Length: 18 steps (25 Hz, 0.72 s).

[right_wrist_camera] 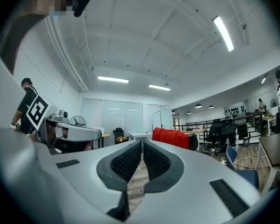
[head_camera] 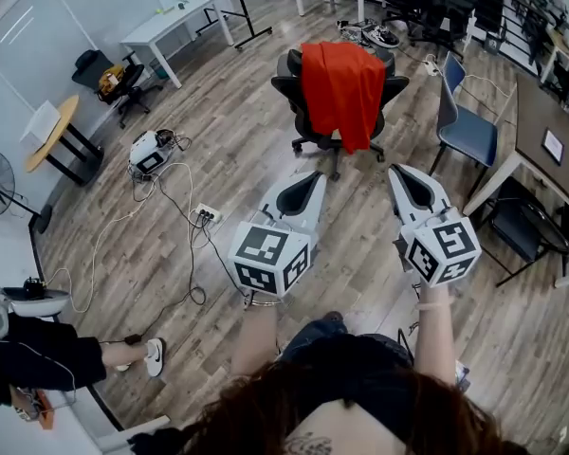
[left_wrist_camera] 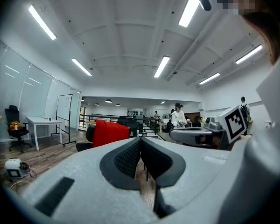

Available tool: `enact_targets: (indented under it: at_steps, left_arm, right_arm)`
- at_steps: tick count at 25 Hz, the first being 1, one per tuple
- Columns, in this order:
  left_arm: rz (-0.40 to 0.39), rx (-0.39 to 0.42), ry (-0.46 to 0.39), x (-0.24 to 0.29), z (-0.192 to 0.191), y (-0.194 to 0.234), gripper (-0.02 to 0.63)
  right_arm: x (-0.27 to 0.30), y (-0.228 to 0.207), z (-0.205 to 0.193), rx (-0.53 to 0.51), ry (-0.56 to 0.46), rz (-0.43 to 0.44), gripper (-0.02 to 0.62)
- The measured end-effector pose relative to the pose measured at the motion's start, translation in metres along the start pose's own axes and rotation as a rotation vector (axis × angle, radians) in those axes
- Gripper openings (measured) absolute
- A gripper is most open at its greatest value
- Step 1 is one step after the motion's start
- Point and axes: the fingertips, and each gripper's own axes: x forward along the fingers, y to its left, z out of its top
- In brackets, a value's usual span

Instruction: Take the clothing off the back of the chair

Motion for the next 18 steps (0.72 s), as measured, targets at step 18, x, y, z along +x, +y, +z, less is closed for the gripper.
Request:
enact_targets:
  at_steps: [18]
  left_arm:
    - [-0.019, -0.047, -0.002, 0.034, -0.007, 0.050, 0.017]
  right_arm:
    - [0.055, -0.022, -0.006, 0.011, 0.014, -0.036, 0.031]
